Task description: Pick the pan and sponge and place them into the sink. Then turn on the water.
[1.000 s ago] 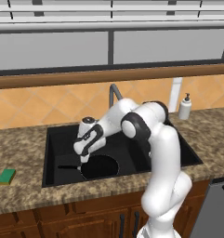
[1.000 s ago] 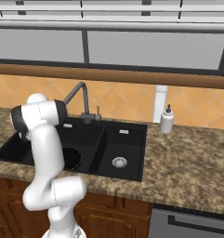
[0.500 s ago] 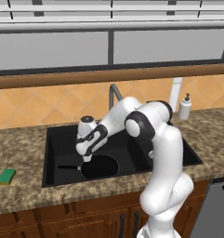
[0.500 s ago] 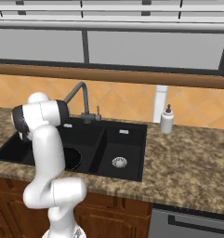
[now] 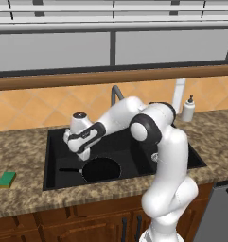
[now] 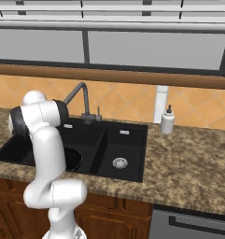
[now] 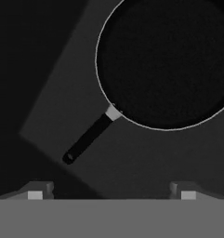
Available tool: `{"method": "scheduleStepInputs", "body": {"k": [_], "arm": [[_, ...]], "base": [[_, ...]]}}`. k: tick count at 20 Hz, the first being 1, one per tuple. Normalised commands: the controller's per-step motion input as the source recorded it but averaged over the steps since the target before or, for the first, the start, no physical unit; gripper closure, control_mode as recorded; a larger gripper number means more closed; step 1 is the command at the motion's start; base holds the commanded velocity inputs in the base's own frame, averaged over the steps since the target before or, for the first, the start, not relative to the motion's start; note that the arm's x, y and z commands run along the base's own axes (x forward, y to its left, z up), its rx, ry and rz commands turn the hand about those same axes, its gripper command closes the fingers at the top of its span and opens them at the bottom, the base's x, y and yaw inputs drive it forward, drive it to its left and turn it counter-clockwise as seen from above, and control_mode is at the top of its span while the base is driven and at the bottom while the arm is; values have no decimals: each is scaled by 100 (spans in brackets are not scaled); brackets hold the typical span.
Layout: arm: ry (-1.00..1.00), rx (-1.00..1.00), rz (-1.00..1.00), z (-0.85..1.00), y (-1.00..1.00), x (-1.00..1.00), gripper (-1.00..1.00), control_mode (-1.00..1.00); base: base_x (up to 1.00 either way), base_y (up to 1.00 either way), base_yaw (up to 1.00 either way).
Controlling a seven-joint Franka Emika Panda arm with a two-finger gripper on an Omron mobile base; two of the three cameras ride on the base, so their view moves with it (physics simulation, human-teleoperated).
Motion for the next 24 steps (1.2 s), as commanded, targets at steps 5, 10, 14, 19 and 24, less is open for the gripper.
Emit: {"method": "scheduleStepInputs", "body": {"k": [5,10,14,19,24], "arm": [[-1,-2,53,37,20,-25,-100,-100],[-1,-8,24,24,27,-64,-100,-100],[-6,-3,0,24,34,-55,-100,-100],[-2,-1,0,27,40,-36,-100,-100],[0,0,0,21,57,-7,-100,-100]], "base": [[0,0,0],[0,0,0],[0,0,0],[0,0,0],[0,0,0]]}}
